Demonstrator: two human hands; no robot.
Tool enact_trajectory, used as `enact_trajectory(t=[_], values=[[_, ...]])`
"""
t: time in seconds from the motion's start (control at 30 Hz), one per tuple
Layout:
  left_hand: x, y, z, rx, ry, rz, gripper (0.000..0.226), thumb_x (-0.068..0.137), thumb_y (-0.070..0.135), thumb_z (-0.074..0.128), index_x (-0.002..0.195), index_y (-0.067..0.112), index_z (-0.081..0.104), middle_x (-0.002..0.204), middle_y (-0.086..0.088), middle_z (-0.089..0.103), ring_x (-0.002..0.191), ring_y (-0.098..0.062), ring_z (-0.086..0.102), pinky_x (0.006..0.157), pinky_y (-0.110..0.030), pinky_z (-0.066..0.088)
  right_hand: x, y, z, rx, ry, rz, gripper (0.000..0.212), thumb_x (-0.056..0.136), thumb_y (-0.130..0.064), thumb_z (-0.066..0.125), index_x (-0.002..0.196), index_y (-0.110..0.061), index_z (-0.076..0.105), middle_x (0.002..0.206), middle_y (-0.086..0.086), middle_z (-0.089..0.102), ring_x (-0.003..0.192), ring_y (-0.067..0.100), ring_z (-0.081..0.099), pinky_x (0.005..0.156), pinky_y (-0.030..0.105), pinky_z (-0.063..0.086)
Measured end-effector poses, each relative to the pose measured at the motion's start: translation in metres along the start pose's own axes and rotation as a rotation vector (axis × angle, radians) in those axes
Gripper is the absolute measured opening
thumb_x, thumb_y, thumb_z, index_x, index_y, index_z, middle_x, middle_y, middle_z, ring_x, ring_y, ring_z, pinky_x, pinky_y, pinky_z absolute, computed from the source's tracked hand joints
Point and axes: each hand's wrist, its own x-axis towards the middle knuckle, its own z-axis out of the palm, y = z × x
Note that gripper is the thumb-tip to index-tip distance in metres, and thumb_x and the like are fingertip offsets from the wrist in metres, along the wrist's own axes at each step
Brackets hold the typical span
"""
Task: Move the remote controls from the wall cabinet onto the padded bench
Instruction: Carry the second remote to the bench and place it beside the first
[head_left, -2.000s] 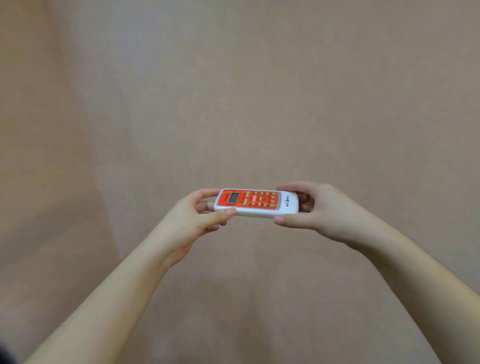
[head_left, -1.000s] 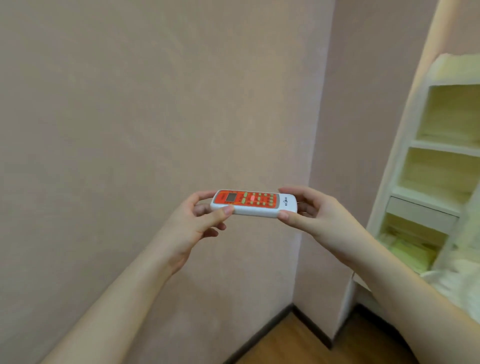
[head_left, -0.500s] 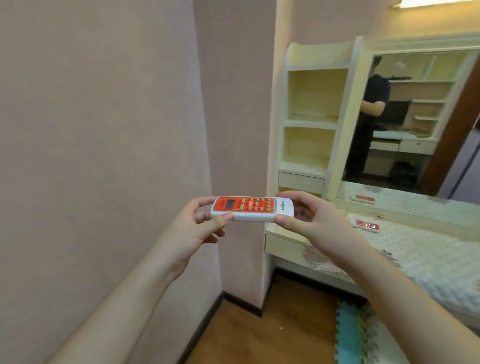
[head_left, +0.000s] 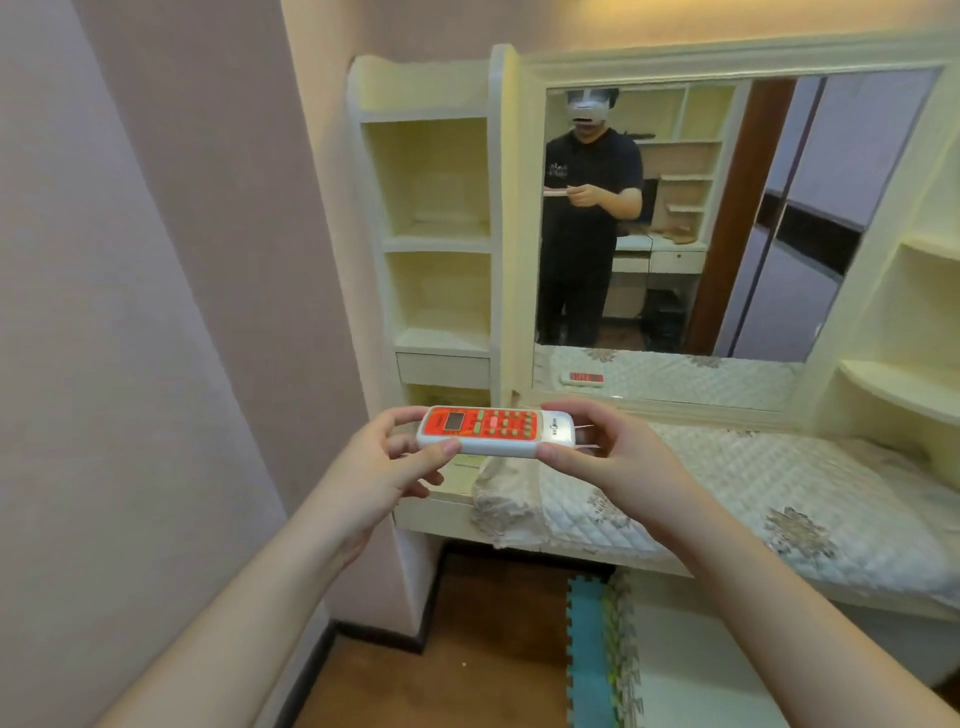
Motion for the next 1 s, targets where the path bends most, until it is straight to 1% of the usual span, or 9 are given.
enact_trajectory(t=[0.1,0.17,0.23,0.4,0.53,0.67,0.77,0.9,1.0], values=[[0.024,-0.003,0.015,0.026,-0.037,0.001,0.05,0.076,0.025,0.076,0.121,0.021,0.055,0.091,-0.01,0.071,0.069,-0.013,0.063,0.064,-0.029,0.049,0.01,0.013,-0.016,-0.005,0.027,0.021,0.041,0.075,-0.039,0.075,0.114,-0.037,0.061,0.1,-0.014,0.066,0.087,0.0,0.061,0.063,0.014,0.047],[0.041,-0.007,0.021,0.04,-0.066,-0.004,0.053,0.072,0.03,0.077,0.12,0.024,0.055,0.088,-0.006,0.071,0.069,-0.013,0.063,0.064,-0.03,0.048,0.018,0.021,-0.023,-0.004,0.047,0.03,0.039,0.075,-0.037,0.076,0.112,-0.037,0.062,0.099,-0.015,0.067,0.087,0.0,0.062,0.065,0.015,0.049],[0.057,-0.012,0.024,0.045,-0.092,-0.007,0.052,0.072,0.031,0.077,0.118,0.025,0.055,0.087,-0.005,0.071,0.069,-0.014,0.063,0.064,-0.03,0.049,0.027,0.029,-0.026,-0.009,0.065,0.042,0.038,0.076,-0.036,0.076,0.112,-0.037,0.062,0.1,-0.014,0.067,0.088,0.001,0.062,0.068,0.017,0.051],[0.1,-0.031,0.021,0.054,-0.135,0.011,0.045,0.077,0.027,0.077,0.116,0.028,0.054,0.082,-0.001,0.071,0.068,-0.013,0.064,0.065,-0.03,0.05,0.057,0.047,-0.021,-0.096,0.095,0.087,0.041,0.075,-0.038,0.076,0.114,-0.039,0.061,0.101,-0.016,0.066,0.089,-0.001,0.062,0.075,0.026,0.057],[0.125,-0.052,0.009,0.088,-0.165,0.035,0.048,0.076,0.033,0.077,0.118,0.031,0.052,0.078,0.002,0.071,0.07,-0.013,0.066,0.064,-0.029,0.051,0.082,0.054,-0.011,-0.128,0.09,0.109,0.045,0.074,-0.037,0.077,0.116,-0.037,0.061,0.104,-0.014,0.066,0.094,0.006,0.063,0.083,0.034,0.057],[0.152,-0.066,-0.004,0.137,-0.194,0.032,0.056,0.075,0.039,0.078,0.122,0.031,0.049,0.081,0.005,0.073,0.072,-0.012,0.068,0.065,-0.027,0.051,0.104,0.062,0.004,-0.182,0.084,0.139,0.045,0.076,-0.034,0.076,0.118,-0.039,0.058,0.106,-0.016,0.063,0.095,0.005,0.062,0.081,0.032,0.057],[0.17,-0.074,-0.01,0.166,-0.219,0.038,0.057,0.074,0.04,0.078,0.122,0.034,0.048,0.084,0.006,0.073,0.071,-0.011,0.068,0.065,-0.025,0.051,0.116,0.073,0.012,-0.172,0.1,0.163,0.048,0.077,-0.03,0.076,0.121,-0.036,0.057,0.109,-0.013,0.063,0.094,0.006,0.063,0.079,0.03,0.057],[0.19,-0.085,-0.011,0.181,-0.24,0.012,0.057,0.073,0.04,0.079,0.121,0.037,0.049,0.086,0.005,0.073,0.073,-0.01,0.067,0.067,-0.028,0.054,0.127,0.092,0.017,-0.165,0.115,0.18,0.048,0.077,-0.032,0.076,0.121,-0.036,0.058,0.112,-0.012,0.064,0.099,0.007,0.062,0.082,0.033,0.056],[0.204,-0.096,-0.004,0.175,-0.241,0.002,0.058,0.072,0.04,0.08,0.121,0.037,0.048,0.084,0.006,0.073,0.073,-0.01,0.068,0.065,-0.025,0.051,0.136,0.104,0.017,-0.168,0.121,0.191,0.048,0.079,-0.029,0.075,0.123,-0.036,0.057,0.113,-0.012,0.064,0.098,0.005,0.062,0.083,0.033,0.056]])
